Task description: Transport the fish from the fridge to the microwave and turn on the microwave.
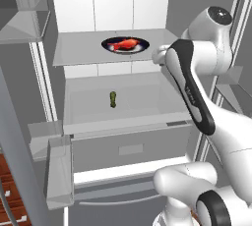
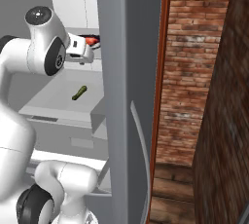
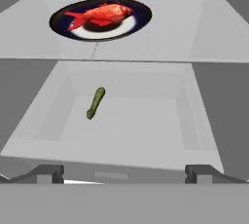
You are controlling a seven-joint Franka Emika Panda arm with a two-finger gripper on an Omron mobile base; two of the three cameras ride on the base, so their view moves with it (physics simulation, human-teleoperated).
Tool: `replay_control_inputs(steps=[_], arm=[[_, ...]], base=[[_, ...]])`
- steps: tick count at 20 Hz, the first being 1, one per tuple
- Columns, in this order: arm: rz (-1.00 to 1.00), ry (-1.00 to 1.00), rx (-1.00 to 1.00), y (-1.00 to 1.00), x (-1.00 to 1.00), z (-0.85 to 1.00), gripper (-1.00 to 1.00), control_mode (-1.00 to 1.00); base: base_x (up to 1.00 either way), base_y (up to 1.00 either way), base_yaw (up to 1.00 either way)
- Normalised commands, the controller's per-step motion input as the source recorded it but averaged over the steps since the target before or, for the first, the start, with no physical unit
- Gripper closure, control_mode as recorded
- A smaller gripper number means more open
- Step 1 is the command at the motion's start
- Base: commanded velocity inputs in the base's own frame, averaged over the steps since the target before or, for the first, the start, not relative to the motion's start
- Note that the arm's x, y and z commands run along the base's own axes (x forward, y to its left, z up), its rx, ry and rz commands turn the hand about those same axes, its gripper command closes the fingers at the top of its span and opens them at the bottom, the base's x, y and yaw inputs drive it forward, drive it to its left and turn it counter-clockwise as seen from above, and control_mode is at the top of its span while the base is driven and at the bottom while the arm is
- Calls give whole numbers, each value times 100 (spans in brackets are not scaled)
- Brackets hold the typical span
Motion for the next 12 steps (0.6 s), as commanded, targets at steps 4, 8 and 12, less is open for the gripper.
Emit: replay_control_inputs(steps=[4,8,12], arm=[[0,0,0,6,0,8,-100,-100],[0,0,0,6,0,0,-100,-100],[0,0,0,13,1,0,-100,-100]], base=[[0,0,0],[0,0,0],[0,0,0]])
